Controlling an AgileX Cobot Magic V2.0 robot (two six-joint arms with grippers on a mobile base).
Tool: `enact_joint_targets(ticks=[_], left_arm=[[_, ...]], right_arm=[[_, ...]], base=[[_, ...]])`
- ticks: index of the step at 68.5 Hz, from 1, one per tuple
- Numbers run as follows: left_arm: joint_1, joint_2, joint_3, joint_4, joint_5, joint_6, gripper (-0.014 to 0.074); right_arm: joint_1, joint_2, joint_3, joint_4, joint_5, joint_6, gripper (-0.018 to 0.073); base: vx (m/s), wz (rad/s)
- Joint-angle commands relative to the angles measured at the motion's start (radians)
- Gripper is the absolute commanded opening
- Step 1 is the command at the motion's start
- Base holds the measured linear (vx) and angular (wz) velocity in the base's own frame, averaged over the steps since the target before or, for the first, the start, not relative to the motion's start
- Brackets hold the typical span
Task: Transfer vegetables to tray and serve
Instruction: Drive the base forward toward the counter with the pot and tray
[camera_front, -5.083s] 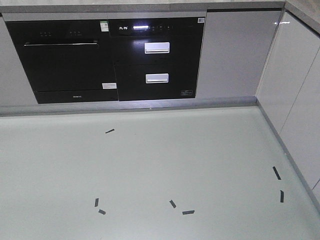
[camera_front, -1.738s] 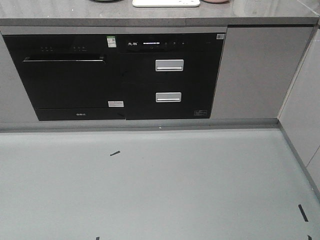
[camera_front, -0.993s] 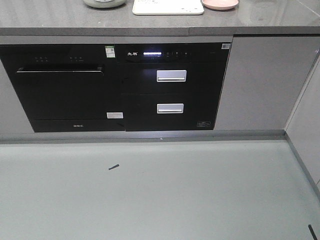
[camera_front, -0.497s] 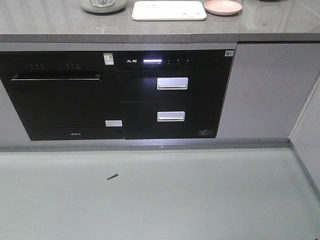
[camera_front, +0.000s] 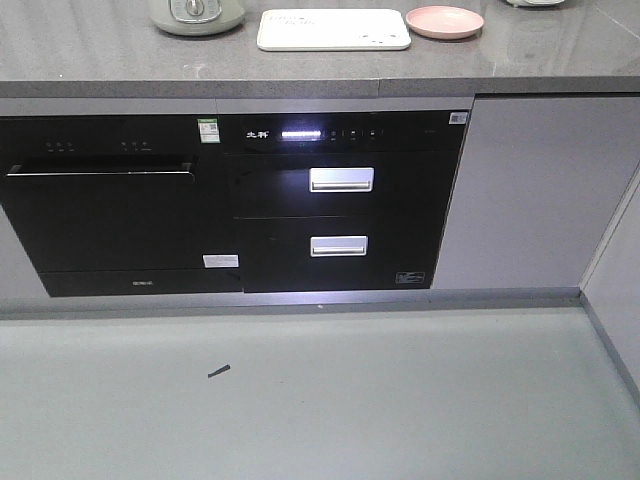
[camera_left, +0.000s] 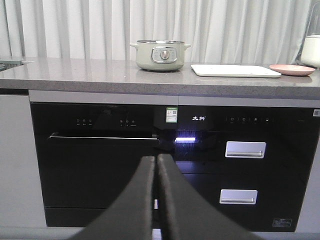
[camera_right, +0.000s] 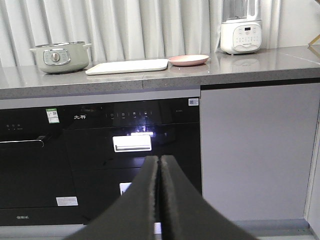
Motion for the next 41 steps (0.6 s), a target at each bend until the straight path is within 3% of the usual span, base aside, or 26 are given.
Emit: enact_joint_targets(ticks=[1, 41], left_arm=[[-0.003, -0.014, 0.028, -0.009, -0.070, -0.004, -0.0006], [-0.003, -0.014, 0.028, -0.009, -0.070, -0.004, -0.0006]], right_arm=[[0.001, -0.007, 0.016, -0.012, -0.078, 0.000, -0.0006], [0.001, -0.007, 0.016, -0.012, -0.078, 0.000, -0.0006]], base=[[0.10, -0.02], [0.09, -0.02]])
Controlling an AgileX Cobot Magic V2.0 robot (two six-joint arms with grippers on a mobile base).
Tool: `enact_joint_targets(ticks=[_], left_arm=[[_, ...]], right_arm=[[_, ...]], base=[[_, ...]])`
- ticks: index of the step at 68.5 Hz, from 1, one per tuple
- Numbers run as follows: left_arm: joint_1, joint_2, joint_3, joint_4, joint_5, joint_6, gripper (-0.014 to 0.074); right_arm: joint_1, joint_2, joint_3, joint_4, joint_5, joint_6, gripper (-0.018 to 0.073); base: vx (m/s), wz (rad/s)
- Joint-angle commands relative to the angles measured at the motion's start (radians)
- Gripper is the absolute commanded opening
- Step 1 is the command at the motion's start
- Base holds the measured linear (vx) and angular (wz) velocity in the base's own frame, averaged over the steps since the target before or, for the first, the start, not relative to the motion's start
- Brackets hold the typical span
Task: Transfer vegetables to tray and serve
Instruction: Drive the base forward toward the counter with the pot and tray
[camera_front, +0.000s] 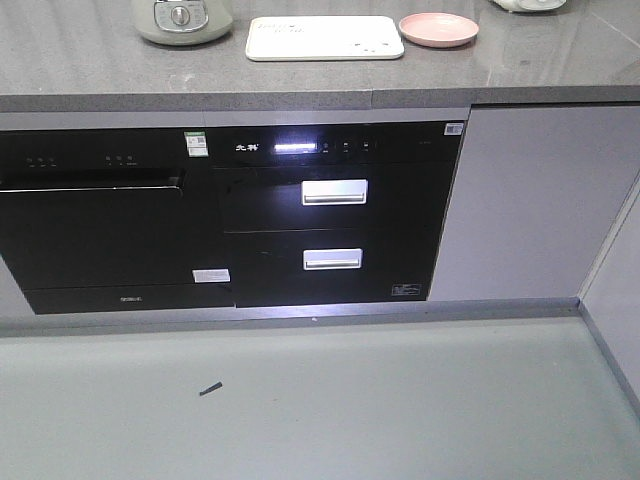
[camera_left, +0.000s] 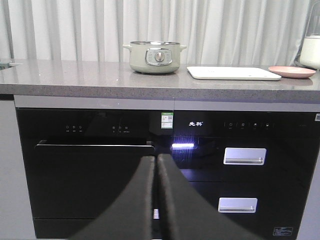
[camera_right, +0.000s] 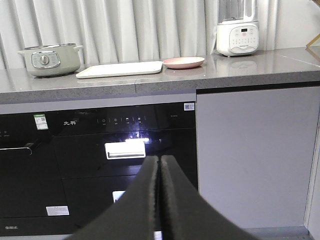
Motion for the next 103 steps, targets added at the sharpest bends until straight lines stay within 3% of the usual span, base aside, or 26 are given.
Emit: enact_joint_targets(ticks=[1, 103], left_arm=[[-0.003, -0.014, 0.028, -0.009, -0.070, -0.004, -0.0006], [-0.003, -0.014, 0.028, -0.009, -0.070, -0.004, -0.0006]], right_arm=[[0.001, -0.007, 0.016, -0.012, -0.078, 0.000, -0.0006], [0.001, -0.007, 0.016, -0.012, -0.078, 0.000, -0.0006]], base=[[0.09, -0.01], [0.09, 0.00]])
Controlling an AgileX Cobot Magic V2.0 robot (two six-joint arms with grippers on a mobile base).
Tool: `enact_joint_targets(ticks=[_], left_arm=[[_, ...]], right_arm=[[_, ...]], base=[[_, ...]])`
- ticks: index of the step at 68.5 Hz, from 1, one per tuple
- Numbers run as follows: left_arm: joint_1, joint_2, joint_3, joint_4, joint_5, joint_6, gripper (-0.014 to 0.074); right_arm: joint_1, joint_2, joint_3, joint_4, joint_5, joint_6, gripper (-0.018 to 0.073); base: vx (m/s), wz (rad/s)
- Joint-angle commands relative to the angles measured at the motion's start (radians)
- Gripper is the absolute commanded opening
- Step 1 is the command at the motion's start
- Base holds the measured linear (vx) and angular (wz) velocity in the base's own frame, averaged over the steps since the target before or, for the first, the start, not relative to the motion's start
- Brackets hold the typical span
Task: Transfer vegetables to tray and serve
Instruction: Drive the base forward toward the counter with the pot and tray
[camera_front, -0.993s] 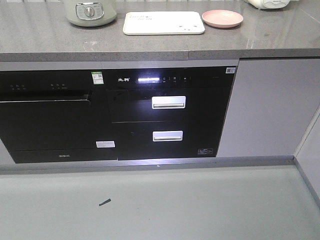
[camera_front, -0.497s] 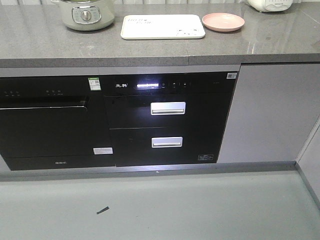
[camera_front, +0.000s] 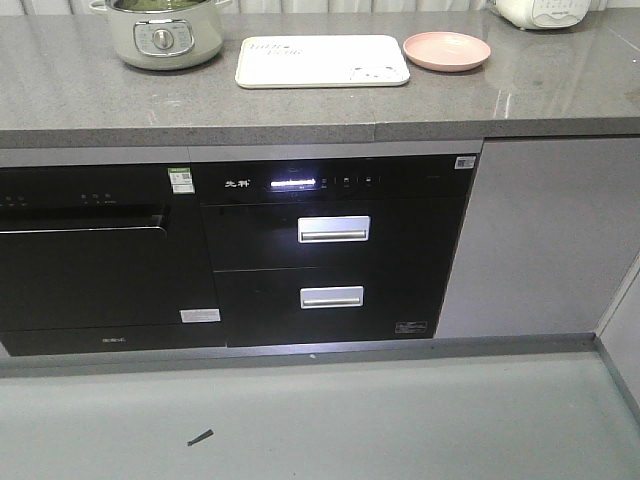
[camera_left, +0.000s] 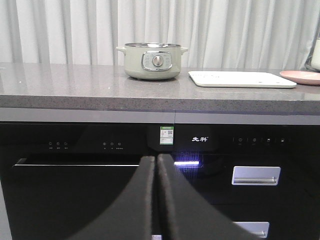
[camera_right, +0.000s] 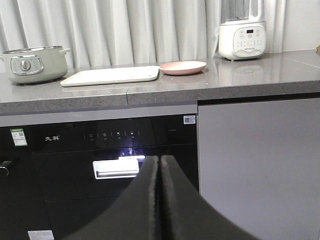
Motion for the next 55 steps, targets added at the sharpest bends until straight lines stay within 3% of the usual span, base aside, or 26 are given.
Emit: enact_joint_targets(ticks=[1, 55], left_arm=[[-0.003, -0.014, 0.028, -0.009, -0.070, -0.004, -0.0006], [-0.003, -0.014, 0.028, -0.009, -0.070, -0.004, -0.0006]], right_arm=[[0.001, -0.007, 0.016, -0.012, -0.078, 0.000, -0.0006], [0.001, -0.007, 0.016, -0.012, -0.078, 0.000, -0.0006]], base=[[0.09, -0.01], [0.11, -0.01]])
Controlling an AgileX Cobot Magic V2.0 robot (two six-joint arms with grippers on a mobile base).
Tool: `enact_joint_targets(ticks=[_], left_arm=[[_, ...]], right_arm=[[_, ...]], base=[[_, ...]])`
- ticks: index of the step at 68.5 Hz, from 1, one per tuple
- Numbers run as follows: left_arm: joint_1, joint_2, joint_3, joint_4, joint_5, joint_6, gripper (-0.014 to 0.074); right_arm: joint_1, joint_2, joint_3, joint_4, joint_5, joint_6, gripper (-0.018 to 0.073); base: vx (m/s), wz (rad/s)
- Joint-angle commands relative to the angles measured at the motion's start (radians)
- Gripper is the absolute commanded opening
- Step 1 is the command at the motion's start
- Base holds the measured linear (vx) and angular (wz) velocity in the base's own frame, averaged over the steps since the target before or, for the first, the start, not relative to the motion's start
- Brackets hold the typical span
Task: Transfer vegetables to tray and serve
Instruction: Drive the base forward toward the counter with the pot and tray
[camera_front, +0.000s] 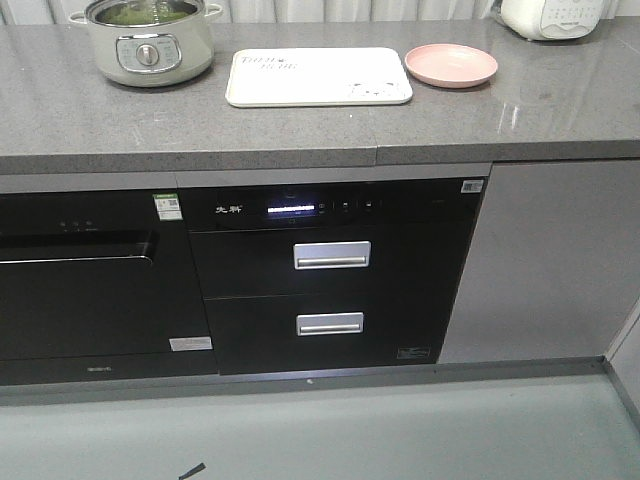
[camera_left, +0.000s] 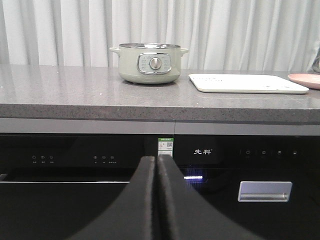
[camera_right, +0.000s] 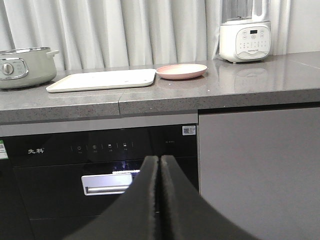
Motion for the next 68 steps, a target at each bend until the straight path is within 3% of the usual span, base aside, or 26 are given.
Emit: enact_joint_targets(ticks=[1, 68], left_arm=[[-0.003, -0.014, 0.028, -0.009, -0.070, -0.004, -0.0006], [-0.003, -0.014, 0.028, -0.009, -0.070, -0.004, -0.0006]], right_arm=[[0.001, -0.007, 0.016, -0.012, -0.078, 0.000, -0.0006], [0.001, -0.007, 0.016, -0.012, -0.078, 0.000, -0.0006]], base=[[0.12, 0.01], [0.12, 0.03]])
